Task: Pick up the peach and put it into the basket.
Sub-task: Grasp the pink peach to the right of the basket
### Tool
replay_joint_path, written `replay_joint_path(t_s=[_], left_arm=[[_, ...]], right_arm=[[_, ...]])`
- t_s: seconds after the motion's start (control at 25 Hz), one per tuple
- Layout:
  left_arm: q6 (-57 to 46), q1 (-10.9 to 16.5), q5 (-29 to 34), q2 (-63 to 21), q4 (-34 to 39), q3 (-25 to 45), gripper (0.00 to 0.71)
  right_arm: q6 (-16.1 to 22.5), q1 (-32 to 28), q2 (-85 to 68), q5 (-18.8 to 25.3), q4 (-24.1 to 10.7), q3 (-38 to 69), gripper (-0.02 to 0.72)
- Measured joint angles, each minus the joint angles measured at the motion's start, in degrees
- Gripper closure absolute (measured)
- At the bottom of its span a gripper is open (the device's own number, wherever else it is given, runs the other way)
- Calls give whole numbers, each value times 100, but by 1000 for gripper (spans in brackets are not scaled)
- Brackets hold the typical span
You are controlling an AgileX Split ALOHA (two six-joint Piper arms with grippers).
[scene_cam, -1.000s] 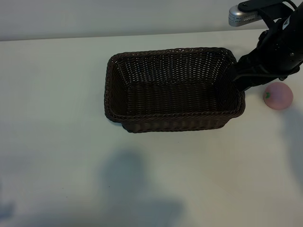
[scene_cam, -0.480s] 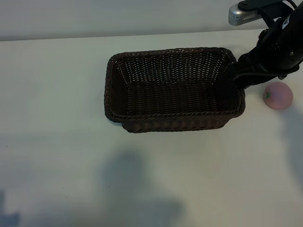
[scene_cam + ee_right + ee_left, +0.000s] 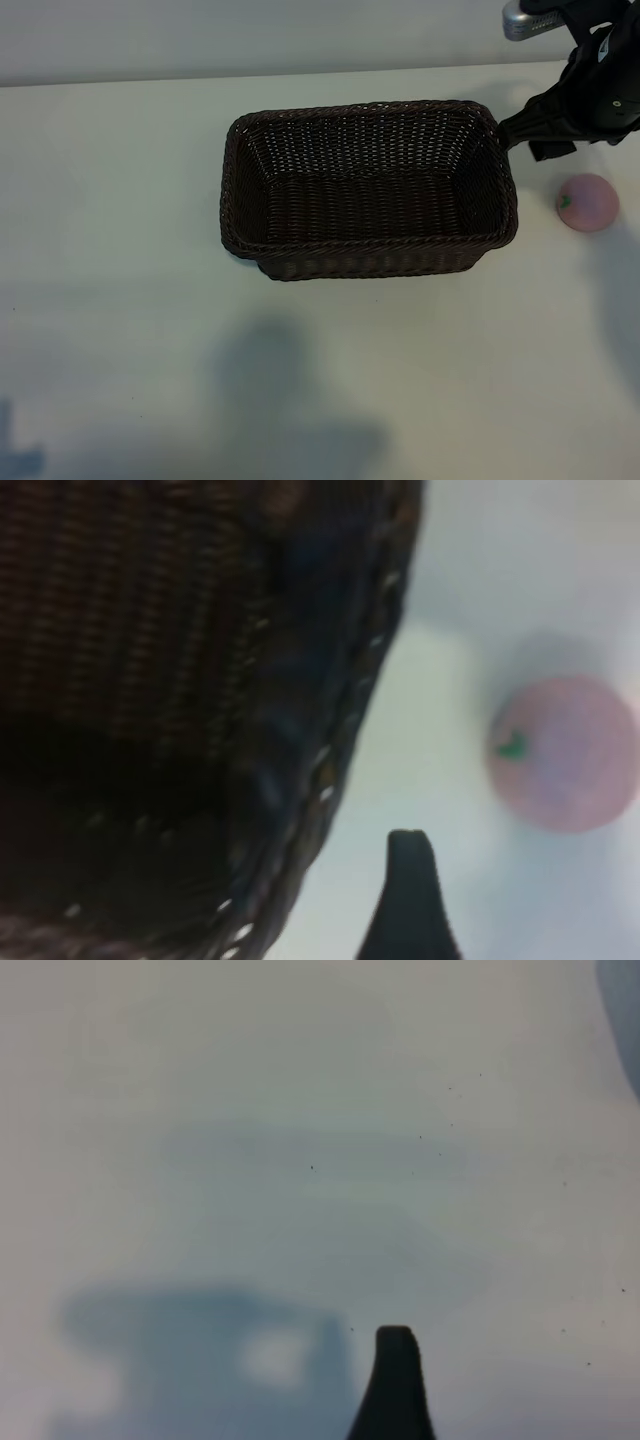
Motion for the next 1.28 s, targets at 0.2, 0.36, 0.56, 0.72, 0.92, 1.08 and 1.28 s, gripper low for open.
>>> replay_joint_path(t_s=[0.2,0.36,0.56,0.72,0.92,1.08,1.28], left_arm=[[94,0,0,0,0,0,115],[104,0,0,0,0,0,115],[104,0,-2,0,0,0,115],[126,0,-2,0,0,0,115],[127,0,-2,0,2,0,115],[127,0,-2,0,2,0,115],[127,0,-2,0,2,0,115]], right_arm=[[216,-375,295,-200,-56,0,138],[229,-838,594,-313,161,0,137],[163,-1100,981,-621,357,0,135],[153,-1118,1320,-890,372,0,135],[153,-1118,1713,-1016,385,0,135],[212,-1138,1962,-1101,385,-2,135],[399,-1263,2043,-1193,192,-2,158]])
